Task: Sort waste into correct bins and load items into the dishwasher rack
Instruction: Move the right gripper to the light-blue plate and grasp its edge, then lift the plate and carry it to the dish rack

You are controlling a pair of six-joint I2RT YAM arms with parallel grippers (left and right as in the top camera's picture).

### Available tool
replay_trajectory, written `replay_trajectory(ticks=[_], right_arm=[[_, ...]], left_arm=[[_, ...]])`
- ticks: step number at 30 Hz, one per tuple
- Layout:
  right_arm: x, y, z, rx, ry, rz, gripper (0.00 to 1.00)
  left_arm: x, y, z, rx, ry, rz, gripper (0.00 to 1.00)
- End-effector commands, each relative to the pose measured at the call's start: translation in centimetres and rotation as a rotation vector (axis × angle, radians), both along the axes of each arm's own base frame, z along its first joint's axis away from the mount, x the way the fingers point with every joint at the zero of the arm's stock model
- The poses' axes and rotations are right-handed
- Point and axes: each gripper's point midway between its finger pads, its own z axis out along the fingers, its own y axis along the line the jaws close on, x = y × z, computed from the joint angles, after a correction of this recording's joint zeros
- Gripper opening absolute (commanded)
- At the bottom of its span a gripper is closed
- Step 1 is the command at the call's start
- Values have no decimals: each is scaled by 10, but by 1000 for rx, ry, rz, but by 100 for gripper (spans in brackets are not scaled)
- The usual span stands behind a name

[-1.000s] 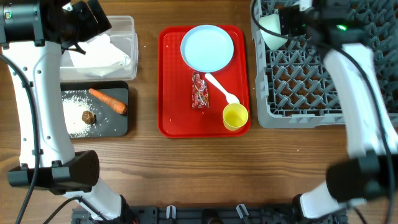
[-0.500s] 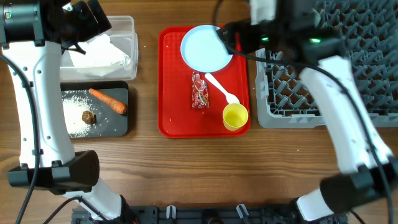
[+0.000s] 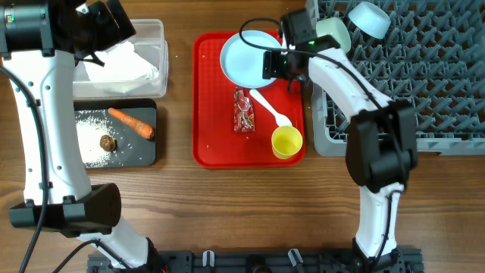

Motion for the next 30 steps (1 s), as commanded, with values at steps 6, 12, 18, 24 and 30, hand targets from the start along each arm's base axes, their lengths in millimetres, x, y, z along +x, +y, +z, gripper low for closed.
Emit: replay_trajectory(ticks=[6,12,18,24,30], right_arm=[[6,-3,-40,-30,30,-35,51],[9,-4,-54,-38,32,-44,15],[15,-10,-53,-67,3,-68,5],[31,-11,-30,-46,-56,-76,5],[54,-12,74,-15,-268,-28,4]], left_arm=[[1,0,-3,-9,7,8,100],[1,0,-3,-10,7,9,100],[1,0,-3,-9,7,9,100],[1,0,-3,-9,7,9,100],[1,0,-3,-10,7,9,100]])
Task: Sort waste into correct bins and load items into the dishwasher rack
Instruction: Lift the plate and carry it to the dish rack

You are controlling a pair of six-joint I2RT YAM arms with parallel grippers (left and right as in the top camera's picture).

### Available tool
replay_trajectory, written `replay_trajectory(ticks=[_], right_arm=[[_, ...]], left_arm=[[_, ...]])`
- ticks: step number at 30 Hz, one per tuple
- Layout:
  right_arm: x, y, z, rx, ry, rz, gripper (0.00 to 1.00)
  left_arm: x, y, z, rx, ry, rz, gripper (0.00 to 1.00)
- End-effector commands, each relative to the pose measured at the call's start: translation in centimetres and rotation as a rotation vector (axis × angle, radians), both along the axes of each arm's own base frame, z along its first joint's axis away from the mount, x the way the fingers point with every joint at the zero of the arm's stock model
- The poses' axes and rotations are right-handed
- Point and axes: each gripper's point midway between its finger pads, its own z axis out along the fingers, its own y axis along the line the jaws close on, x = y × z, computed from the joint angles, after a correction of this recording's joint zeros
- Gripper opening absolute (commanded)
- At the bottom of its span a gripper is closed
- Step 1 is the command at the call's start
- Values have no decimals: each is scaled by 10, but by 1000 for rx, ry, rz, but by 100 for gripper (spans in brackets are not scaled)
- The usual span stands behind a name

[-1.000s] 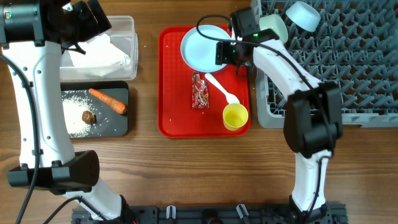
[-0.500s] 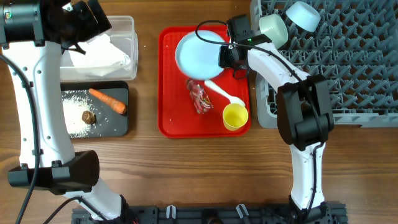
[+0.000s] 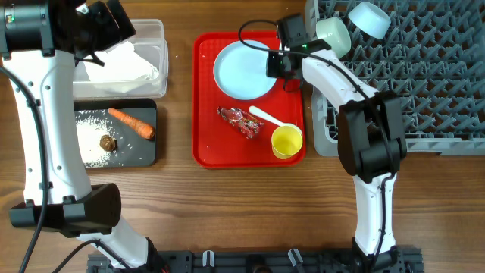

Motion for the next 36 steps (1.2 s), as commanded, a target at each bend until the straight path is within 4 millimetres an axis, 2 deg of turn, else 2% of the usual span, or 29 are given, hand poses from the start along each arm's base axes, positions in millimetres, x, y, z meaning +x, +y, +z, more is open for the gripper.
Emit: replay_trajectory(ticks=[1,2,3,4,5,7,11,15,17,20,29,31,36], right_arm=[[24,-10,111,-7,-242,24,4],[24,-11,125,-8,-272,29,4],[24,-17,153,-27,-331,18,4],[23,-24,169,-51,-364,-8,4],[21,-41,194,-104,-421,-67,4],[15,-71,233,-209,-502,-173,4],[-7,-127,293,-469,-602,-292,4],[-27,-187,333,-801,-603,-342,4],[-31,-209,337,-950,-544,-286,4],[-36,-239,327,-1101,-415,-166,4],[-56,-324,303,-1152,-234,-242,4],[-56,-337,294,-1140,-208,-214,4],[-51,-351,274,-1112,-183,-70,4]], left_arm=[[1,1,-3,-9,7,9,100],[1,1,-3,-9,7,9,100],[1,1,-3,-10,7,9,100],[1,1,-3,-9,7,9,100],[1,1,-3,-9,7,9,100],[1,1,-3,-9,7,9,100],[1,1,-3,-10,7,9,100],[1,1,-3,-9,7,9,100],[1,1,-3,-9,7,9,100],[1,1,-3,-9,7,9,100],[1,1,-3,-9,7,9,100],[1,1,-3,-9,7,9,100],[1,1,-3,-9,7,9,100]])
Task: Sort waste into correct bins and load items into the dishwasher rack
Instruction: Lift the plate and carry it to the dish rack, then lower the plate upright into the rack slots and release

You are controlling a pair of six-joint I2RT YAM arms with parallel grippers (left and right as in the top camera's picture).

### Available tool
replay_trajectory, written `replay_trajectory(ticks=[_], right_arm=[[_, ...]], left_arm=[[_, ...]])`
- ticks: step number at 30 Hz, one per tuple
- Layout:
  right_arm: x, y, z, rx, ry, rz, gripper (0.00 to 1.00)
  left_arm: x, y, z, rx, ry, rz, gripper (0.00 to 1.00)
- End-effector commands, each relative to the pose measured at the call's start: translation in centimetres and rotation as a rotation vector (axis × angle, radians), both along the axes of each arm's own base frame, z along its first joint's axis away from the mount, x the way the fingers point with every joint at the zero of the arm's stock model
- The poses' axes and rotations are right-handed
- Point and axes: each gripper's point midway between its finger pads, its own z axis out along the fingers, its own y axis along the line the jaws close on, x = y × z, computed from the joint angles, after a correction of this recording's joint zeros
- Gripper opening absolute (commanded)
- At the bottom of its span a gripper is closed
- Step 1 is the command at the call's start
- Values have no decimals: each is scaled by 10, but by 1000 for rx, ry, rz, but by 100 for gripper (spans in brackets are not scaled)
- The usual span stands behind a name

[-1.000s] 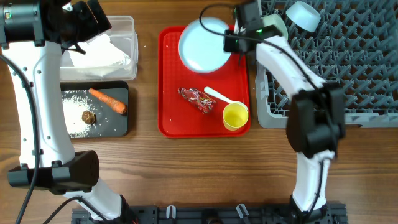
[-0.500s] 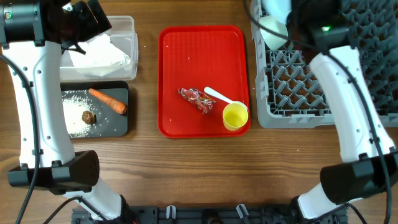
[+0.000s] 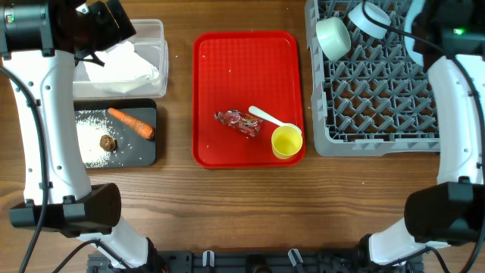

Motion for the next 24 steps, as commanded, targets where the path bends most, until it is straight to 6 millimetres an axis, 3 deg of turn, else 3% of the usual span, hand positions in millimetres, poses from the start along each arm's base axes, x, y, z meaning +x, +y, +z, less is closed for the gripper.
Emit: replay_trajectory(ticks=[1,16,24], right_arm=[[12,-3,-25,-1,114,115,4],[46,-18,-91,-82,310,162,4],[47,-32,-87,-86,270,133,4]], left_arm=[[1,1,-3,-9,7,9,100],[1,1,-3,-9,7,9,100],[1,1,-3,-9,7,9,100]])
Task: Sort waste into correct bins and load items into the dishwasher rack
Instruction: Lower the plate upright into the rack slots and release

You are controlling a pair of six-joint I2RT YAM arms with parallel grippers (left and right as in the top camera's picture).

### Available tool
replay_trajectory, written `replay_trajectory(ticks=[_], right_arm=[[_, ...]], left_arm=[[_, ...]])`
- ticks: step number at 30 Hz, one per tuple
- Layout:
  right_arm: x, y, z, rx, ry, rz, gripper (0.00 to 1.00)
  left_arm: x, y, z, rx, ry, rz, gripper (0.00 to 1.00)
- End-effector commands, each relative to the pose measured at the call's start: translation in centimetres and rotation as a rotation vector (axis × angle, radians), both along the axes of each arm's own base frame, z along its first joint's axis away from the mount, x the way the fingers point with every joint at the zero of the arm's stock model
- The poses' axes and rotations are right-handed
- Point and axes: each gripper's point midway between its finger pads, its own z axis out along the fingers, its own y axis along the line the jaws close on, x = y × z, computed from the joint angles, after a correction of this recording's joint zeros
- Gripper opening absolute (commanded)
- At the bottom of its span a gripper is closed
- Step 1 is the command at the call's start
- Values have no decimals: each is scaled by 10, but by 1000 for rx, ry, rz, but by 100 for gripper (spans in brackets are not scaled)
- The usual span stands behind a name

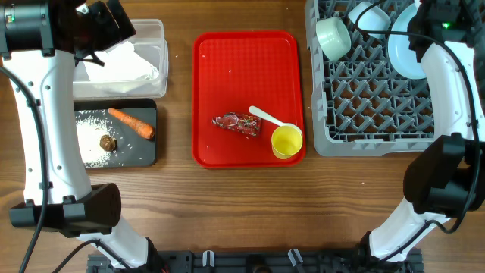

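Note:
A pale blue plate [404, 53] stands in the back right part of the grey dishwasher rack [371, 106]. My right gripper [421, 24] is at the plate's upper edge and appears shut on it. On the red tray [227, 68] lie a red wrapper [236, 123], a white spoon [265, 116] and a yellow cup [286, 141]. My left gripper [106, 26] hangs over the clear bin [155, 45] at the back left. Its fingers are hidden under the wrist.
A pale green cup [333, 36] and a white bowl [362, 13] sit at the rack's back left. A black bin [148, 155] left of the tray holds a carrot [130, 123], white grains and a small brown piece [108, 142]. White paper [121, 67] fills the clear bin.
The plate was out of sight with my right arm at the frame's right edge. Now it shows in the rack's back right under the right gripper. The wrapper has turned slightly.
My right gripper was at the right edge of the plate on the tray. Then the plate sat further left, and the wrapper and spoon had shifted. Then the plate was off the tray and unseen. Now it stands in the rack. The left arm stayed still.

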Motion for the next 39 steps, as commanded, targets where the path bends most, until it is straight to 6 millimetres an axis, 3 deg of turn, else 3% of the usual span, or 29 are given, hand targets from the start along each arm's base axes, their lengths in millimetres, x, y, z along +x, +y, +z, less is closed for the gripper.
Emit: replay_trajectory(ticks=[1,8,18,28,35,39], right_arm=[[-2,-18,-5,-17,5,-32,4],[-5,-40,13,-64,-75,-108,4],[2,-13,-19,118,-35,4,4],[-2,1,-37,213,9,37,5],[-5,1,-39,216,19,30,4],[-3,-11,-26,171,-52,-40,4]], left_arm=[[1,0,-3,-10,7,9,100],[1,0,-3,-9,7,9,100],[1,0,-3,-9,7,8,100],[1,0,-3,-9,7,9,100],[1,0,-3,-9,7,9,100],[1,0,-3,-9,7,8,100]])
